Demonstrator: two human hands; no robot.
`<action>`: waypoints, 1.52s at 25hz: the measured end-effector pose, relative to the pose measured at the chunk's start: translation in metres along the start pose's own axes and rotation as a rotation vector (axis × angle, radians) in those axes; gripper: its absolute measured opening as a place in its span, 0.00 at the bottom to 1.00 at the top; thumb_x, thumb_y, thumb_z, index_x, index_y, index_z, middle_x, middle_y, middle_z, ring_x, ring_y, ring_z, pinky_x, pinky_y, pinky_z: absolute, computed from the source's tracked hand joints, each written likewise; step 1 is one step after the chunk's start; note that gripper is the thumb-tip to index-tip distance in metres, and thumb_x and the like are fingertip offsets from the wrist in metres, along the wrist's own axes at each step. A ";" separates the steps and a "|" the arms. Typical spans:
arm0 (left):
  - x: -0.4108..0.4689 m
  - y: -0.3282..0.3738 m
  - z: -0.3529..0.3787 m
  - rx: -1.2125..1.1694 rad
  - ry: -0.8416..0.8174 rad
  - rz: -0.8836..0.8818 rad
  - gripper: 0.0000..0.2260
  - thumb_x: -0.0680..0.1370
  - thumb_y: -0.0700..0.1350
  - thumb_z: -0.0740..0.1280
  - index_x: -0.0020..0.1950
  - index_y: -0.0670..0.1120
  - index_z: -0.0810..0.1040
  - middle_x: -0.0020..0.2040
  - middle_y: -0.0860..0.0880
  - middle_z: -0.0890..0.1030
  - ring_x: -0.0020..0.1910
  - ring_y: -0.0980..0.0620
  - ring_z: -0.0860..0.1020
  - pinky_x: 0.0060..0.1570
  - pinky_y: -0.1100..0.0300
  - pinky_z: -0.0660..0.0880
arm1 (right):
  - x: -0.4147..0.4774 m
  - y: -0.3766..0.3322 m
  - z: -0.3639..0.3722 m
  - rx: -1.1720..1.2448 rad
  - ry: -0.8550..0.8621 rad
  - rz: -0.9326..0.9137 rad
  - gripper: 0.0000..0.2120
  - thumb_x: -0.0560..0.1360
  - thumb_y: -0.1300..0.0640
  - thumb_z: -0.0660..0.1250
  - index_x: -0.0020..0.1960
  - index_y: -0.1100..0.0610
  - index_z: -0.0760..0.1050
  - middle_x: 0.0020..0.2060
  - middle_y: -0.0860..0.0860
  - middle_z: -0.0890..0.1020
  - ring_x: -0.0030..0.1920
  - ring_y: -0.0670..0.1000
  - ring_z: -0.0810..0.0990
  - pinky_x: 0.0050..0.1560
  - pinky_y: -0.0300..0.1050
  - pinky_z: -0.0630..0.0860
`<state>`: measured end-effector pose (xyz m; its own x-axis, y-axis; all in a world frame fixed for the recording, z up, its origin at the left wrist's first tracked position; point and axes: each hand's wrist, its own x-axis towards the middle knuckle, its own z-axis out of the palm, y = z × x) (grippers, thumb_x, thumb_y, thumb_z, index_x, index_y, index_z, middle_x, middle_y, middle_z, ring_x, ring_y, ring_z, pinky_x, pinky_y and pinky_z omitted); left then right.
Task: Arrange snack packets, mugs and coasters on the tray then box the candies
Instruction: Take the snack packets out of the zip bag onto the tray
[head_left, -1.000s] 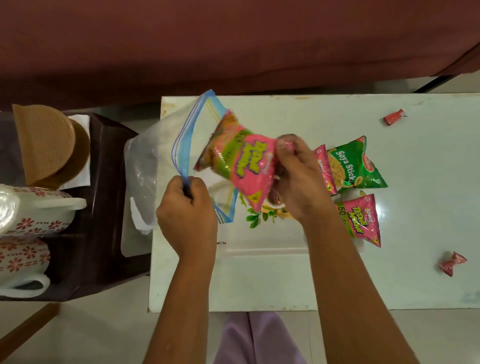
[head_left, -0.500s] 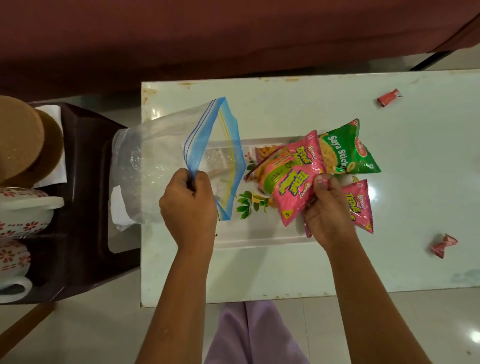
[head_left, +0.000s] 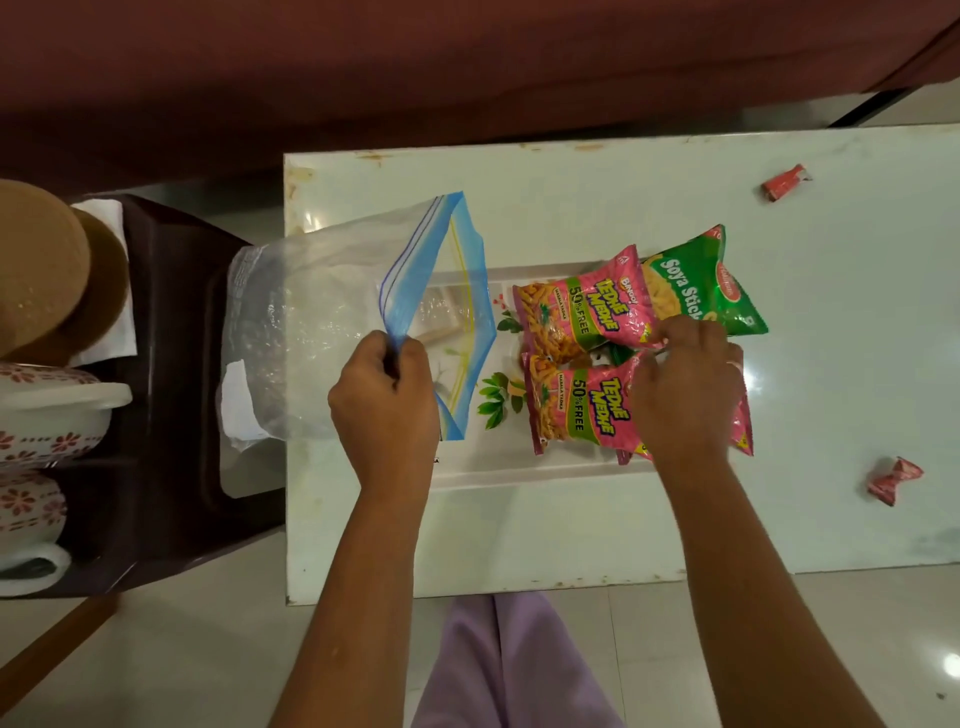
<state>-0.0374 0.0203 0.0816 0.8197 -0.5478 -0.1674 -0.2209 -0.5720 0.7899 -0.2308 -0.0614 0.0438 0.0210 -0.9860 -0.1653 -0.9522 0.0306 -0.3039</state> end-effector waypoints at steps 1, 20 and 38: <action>-0.001 -0.001 0.000 0.002 -0.003 -0.001 0.16 0.76 0.43 0.61 0.28 0.49 0.63 0.24 0.52 0.65 0.23 0.55 0.64 0.26 0.65 0.61 | -0.012 -0.011 0.006 -0.041 0.030 -0.080 0.13 0.74 0.56 0.64 0.58 0.55 0.72 0.59 0.57 0.74 0.58 0.62 0.73 0.56 0.55 0.69; 0.002 -0.015 -0.015 -0.025 -0.066 0.057 0.16 0.76 0.44 0.60 0.29 0.49 0.63 0.25 0.52 0.65 0.23 0.56 0.65 0.25 0.67 0.61 | -0.050 0.002 0.056 -0.482 -0.263 -0.455 0.45 0.62 0.33 0.69 0.73 0.41 0.55 0.77 0.48 0.51 0.77 0.57 0.42 0.64 0.70 0.28; -0.005 0.023 -0.061 -0.027 -0.065 0.091 0.18 0.73 0.40 0.64 0.27 0.49 0.61 0.24 0.52 0.64 0.23 0.55 0.65 0.25 0.68 0.62 | -0.075 -0.113 0.005 0.130 -0.455 -0.301 0.25 0.74 0.53 0.66 0.69 0.43 0.63 0.62 0.55 0.74 0.62 0.57 0.74 0.60 0.54 0.73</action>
<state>-0.0146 0.0472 0.1369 0.7607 -0.6357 -0.1311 -0.2782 -0.5018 0.8190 -0.1229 0.0096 0.0856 0.4426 -0.7853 -0.4329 -0.8392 -0.1926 -0.5086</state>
